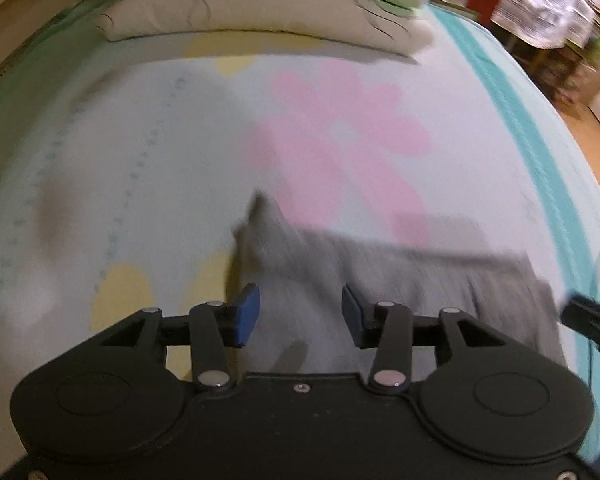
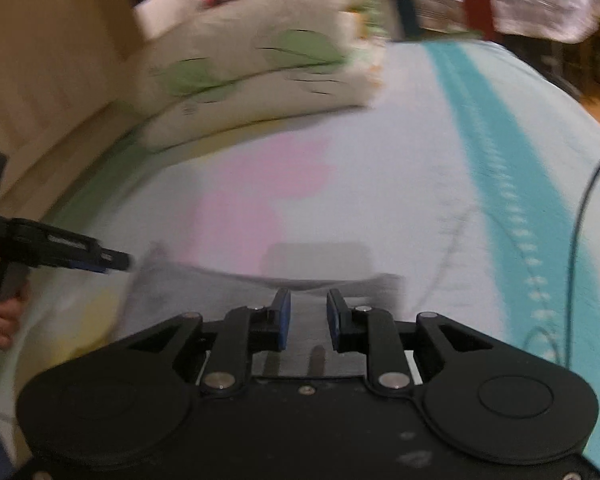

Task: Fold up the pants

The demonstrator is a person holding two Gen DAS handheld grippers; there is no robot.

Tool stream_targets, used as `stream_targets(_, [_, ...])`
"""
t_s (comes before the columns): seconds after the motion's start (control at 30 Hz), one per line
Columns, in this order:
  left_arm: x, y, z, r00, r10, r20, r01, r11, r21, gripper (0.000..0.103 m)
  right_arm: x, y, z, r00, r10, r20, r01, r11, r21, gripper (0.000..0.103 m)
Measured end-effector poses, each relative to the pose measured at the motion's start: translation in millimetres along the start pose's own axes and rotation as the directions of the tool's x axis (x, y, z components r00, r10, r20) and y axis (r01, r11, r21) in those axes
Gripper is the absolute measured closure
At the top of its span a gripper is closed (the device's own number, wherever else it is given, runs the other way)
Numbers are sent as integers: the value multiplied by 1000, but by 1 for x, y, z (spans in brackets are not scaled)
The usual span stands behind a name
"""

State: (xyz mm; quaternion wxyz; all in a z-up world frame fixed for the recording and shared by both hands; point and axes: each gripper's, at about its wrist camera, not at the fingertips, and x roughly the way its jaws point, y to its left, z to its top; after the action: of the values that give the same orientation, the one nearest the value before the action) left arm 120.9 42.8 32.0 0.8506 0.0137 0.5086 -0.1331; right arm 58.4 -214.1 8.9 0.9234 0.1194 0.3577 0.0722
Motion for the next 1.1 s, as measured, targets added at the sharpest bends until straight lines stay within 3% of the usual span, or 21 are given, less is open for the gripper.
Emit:
stream_targets(0.13, [3, -20, -36, 997, -13, -70, 19, 996, 91, 50, 6, 32, -16, 997, 38, -63, -44, 993, -108, 80])
stream_targets(0.2, [17, -27, -53, 993, 29, -114, -12, 988, 152, 50, 17, 36, -25, 994, -6, -113, -11, 989, -150, 81])
stream_targets(0.27, [31, -30, -69, 987, 69, -148, -37, 978, 206, 49, 30, 30, -36, 983, -101, -155, 73, 982, -175, 84])
stream_targets(0.3, [34, -29, -76, 986, 77, -145, -45, 975, 216, 47, 37, 22, -41, 974, -132, -183, 100, 980, -172, 96])
stream_targets(0.33, [33, -28, -81, 989, 77, -127, -48, 975, 216, 47, 40, 13, -44, 969, -127, -213, 98, 985, -141, 102])
stream_targets(0.43, [23, -27, -78, 988, 87, -130, -57, 974, 217, 48, 31, -2, -39, 973, -79, -215, 75, 997, -29, 102])
stream_targets(0.47, [17, -27, -76, 986, 91, -137, -62, 977, 204, 50, 25, -2, -38, 976, -78, -202, 75, 997, -23, 101])
stream_targets(0.53, [-1, -27, -76, 993, 63, -100, -44, 982, 186, 51, 14, 4, -36, 982, -100, -157, 94, 995, -45, 85])
stream_targets(0.6, [-9, -32, -82, 996, 54, -75, -36, 976, 217, 45, 2, 11, -38, 990, -68, -125, 60, 996, -70, 85])
stream_targets(0.67, [4, -37, -88, 984, 74, -163, -26, 960, 279, 44, 1, 14, -44, 988, -52, -145, 43, 997, -69, 78])
stream_targets(0.73, [14, -36, -86, 972, 60, -228, 2, 965, 263, 47, 12, 13, -50, 978, -79, -194, 65, 995, -80, 77])
stream_targets(0.77, [10, -32, -83, 976, 34, -217, 18, 972, 234, 53, 16, 15, -50, 972, -100, -211, 83, 993, -89, 77])
stream_targets(0.83, [-4, -24, -72, 987, -13, -162, 44, 982, 185, 52, 8, 8, -50, 978, -84, -193, 72, 995, -66, 77])
stream_targets(0.9, [-17, -16, -61, 993, -40, -112, 60, 982, 180, 43, -5, -4, -43, 988, -24, -151, 24, 1000, 2, 72])
stream_targets(0.93, [-23, -11, -54, 995, -45, -90, 61, 980, 187, 39, -11, -11, -38, 991, -7, -132, 13, 999, 39, 63])
stream_targets(1.0, [-28, 1, -40, 999, -20, -48, 29, 982, 188, 20, -13, -26, -27, 994, -13, -109, 24, 995, 95, 59])
stream_targets(1.1, [-27, 24, -27, 999, -25, -26, 28, 987, 160, 18, -11, -52, -16, 993, -39, -111, 58, 984, 168, 57])
